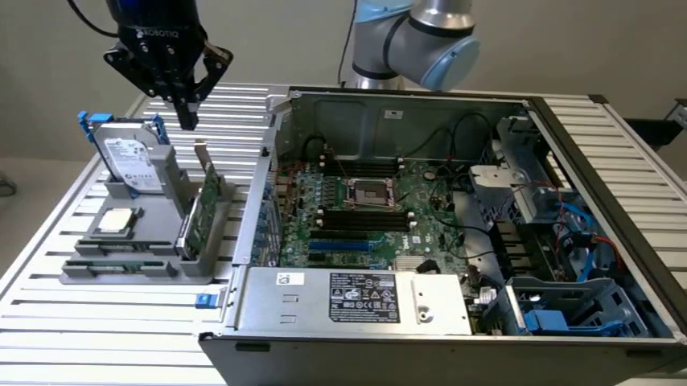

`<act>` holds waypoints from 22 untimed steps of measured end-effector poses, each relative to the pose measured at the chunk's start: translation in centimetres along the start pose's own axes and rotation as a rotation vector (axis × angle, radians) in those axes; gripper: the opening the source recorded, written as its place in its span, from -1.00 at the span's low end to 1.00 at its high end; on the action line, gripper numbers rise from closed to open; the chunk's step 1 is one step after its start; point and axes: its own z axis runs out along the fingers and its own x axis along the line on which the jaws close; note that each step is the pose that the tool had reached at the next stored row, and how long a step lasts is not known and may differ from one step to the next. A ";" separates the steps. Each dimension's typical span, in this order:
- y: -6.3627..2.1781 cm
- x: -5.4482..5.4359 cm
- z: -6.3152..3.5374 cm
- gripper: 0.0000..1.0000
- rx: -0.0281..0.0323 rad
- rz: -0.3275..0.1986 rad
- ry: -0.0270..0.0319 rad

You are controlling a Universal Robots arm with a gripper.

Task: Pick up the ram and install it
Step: 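Reach for the ram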

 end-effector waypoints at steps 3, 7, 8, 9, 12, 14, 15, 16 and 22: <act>-0.23 1.3 0.02 -0.79 -0.0034 -0.001 0.0002; -0.56 2.9 0.04 -0.79 -0.0066 -0.005 0.0003; -0.64 3.2 0.05 -0.79 -0.0071 -0.006 0.0003; -0.72 3.6 0.06 -0.79 -0.0074 -0.008 0.0004; -0.92 4.6 0.08 -0.79 -0.0076 -0.014 0.0003; -1.04 5.3 0.10 -0.79 -0.0076 -0.017 0.0003; -1.10 5.6 0.11 -0.79 -0.0076 -0.019 0.0002; -1.15 6.0 0.12 -0.79 -0.0075 -0.020 0.0002; -1.57 7.9 0.19 -0.79 -0.0077 -0.034 0.0000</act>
